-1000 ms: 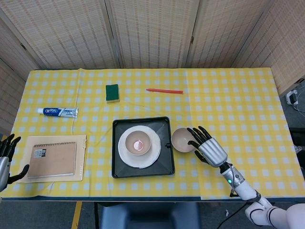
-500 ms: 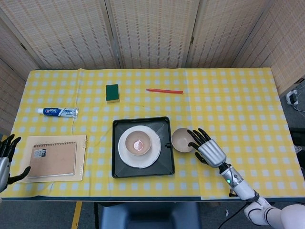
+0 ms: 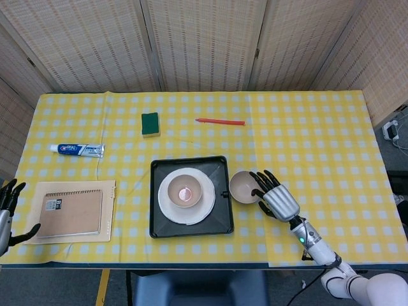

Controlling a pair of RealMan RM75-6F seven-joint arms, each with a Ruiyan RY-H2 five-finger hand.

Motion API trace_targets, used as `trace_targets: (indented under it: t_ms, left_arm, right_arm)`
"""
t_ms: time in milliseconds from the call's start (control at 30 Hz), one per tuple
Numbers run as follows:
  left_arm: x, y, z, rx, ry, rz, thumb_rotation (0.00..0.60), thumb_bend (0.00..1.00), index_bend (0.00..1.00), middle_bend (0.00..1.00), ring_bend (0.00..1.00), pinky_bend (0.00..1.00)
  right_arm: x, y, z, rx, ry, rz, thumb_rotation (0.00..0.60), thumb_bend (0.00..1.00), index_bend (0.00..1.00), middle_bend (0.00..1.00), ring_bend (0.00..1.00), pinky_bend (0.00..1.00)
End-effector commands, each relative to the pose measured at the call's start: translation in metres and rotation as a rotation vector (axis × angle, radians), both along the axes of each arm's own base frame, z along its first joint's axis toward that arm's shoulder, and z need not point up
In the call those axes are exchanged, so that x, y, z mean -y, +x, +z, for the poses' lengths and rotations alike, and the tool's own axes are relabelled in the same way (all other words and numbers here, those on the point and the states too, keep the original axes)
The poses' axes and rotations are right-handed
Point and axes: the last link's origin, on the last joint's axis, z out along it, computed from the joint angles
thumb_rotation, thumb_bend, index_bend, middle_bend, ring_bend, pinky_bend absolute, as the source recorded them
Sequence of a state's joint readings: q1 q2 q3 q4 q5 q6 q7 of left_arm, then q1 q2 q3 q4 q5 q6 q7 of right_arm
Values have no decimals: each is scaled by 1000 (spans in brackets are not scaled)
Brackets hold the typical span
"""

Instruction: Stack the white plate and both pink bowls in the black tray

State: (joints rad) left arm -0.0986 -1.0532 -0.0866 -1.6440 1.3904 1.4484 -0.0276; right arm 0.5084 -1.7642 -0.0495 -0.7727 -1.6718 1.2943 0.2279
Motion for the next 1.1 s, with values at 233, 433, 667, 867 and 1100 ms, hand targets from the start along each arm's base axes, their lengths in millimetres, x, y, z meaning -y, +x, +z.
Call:
trace_targets:
  t_ms: [233, 433, 667, 867, 1100]
  left_arm:
    - [0, 0, -1, 2, -12, 1, 600, 245, 0, 0, 0, 4]
    - [1, 1, 1, 8, 1, -2, 600, 244, 0, 0, 0, 5]
    - [4, 1, 4, 8, 9, -3, 600, 245, 0, 0, 0, 5]
    - [4, 1, 2, 6, -3, -6, 600, 245, 0, 0, 0, 5]
    - [4, 2, 1, 5, -10, -4, 600, 246, 0, 0, 0, 5]
  right_arm:
    - [1, 3, -5, 23, -6, -2, 600, 531, 471, 0, 0, 0]
    - [2, 4, -8, 34, -18, -9, 600, 530, 526, 0, 0, 0]
    - [3, 8, -5, 71, -53, 7, 600, 530, 593, 17, 4, 0]
    - [3, 11, 4, 83, -82, 29, 600, 531, 601, 20, 4, 0]
    - [-2, 23, 23, 129, -121, 86, 600, 530, 604, 19, 10, 0]
